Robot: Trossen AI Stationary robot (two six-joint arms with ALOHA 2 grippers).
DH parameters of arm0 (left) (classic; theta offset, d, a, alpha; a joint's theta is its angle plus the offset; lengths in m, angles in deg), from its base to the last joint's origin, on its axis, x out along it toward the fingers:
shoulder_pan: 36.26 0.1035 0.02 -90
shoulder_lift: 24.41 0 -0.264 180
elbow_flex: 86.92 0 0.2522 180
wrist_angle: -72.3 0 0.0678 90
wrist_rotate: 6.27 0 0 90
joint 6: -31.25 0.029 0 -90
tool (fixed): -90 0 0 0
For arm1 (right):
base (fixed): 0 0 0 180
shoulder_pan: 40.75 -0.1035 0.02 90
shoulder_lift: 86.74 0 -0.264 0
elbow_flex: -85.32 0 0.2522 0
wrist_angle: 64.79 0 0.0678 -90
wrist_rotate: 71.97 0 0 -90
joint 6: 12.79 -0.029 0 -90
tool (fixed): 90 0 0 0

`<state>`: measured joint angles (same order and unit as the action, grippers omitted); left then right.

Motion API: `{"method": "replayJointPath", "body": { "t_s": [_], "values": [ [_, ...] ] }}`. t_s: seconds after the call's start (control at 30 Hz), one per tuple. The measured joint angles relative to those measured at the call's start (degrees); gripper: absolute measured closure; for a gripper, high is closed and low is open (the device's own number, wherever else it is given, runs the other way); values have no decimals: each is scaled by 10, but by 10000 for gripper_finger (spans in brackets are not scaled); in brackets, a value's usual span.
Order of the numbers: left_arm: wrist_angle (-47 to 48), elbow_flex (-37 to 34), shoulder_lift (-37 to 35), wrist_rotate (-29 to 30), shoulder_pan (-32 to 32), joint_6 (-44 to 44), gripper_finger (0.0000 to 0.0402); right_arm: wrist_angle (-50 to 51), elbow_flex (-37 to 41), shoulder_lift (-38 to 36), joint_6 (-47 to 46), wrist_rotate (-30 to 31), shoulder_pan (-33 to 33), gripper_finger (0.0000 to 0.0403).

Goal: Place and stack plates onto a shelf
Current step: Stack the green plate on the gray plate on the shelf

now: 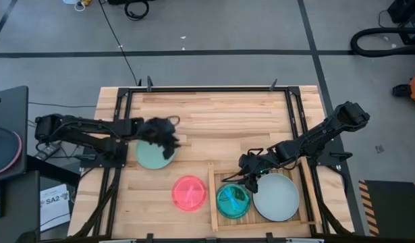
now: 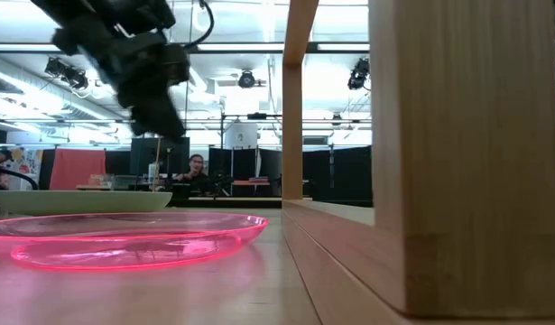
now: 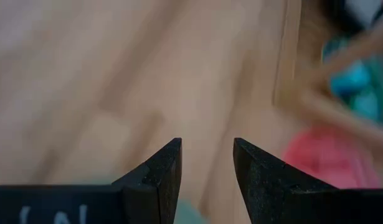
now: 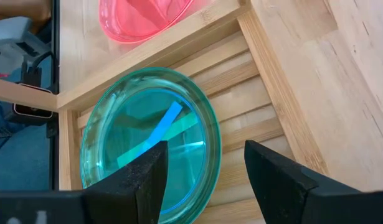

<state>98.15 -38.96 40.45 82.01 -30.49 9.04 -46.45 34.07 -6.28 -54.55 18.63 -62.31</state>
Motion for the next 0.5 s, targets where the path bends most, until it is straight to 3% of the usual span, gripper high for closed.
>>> {"method": "replayJointPath", "body": {
  "t_s": [0.5],
  "values": [
    [180,0,0,1,-191,-132,251,0,0,0,0,0,0,187]
  ]
}}
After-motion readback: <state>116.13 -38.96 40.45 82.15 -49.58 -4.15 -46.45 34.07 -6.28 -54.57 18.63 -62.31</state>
